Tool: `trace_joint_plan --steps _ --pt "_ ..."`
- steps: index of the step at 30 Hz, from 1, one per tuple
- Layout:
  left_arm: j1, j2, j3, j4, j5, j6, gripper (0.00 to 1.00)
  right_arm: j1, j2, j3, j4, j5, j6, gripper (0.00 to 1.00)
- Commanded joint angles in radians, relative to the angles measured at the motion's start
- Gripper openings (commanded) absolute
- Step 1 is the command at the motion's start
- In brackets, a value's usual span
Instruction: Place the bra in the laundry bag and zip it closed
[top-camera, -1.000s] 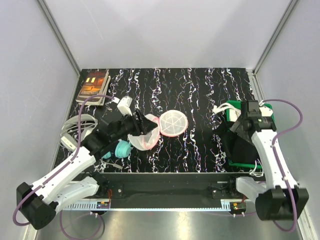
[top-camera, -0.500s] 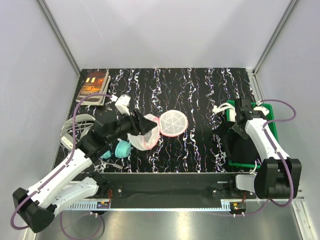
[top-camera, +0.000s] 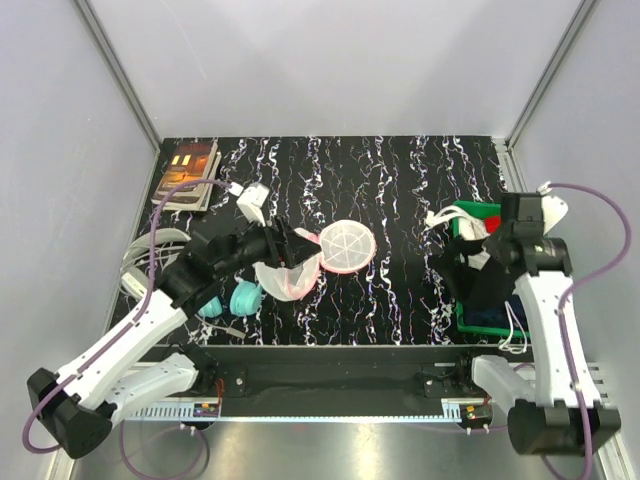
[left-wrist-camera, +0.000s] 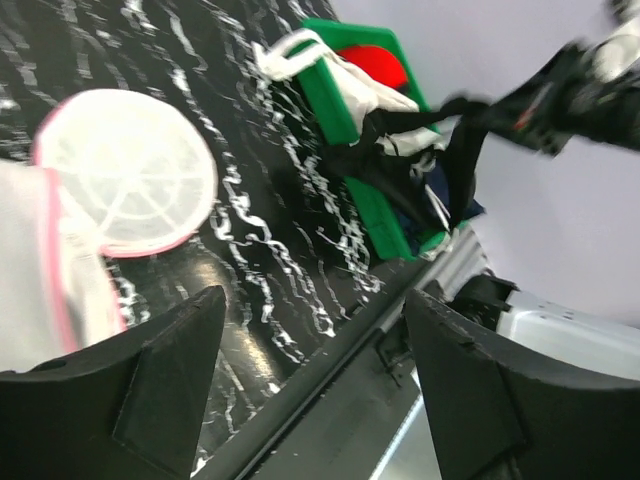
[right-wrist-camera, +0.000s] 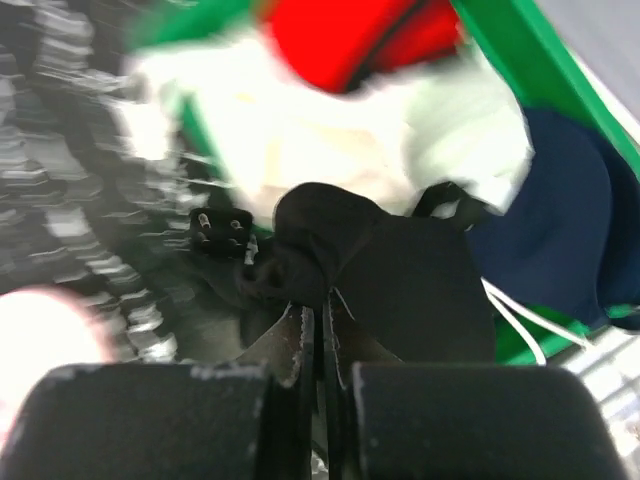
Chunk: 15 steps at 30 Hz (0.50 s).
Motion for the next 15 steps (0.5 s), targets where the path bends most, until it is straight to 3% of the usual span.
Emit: trace_joint_plan --steps 1,5,11,15 --pt "-0.004 0.105 0.051 0.139 0.176 -0.058 0.77 -0.001 -0.027 0.223 -0.098 -0.231 -0.131 0.00" --pt "-0.004 0.174 0.042 0.215 0.221 -0.126 0.77 -0.001 0.039 0.393 -0.124 -0.484 -0.099 0.00" --pt "-0.004 0.150 0.030 0.236 0.163 -0.158 0.77 0.014 0.179 0.687 -0.107 -0.656 -0.039 0.00" --pt "-0.004 0.126 0.028 0.222 0.124 -0.164 0.77 0.104 0.288 0.770 -0.087 -0.645 -0.036 0.00"
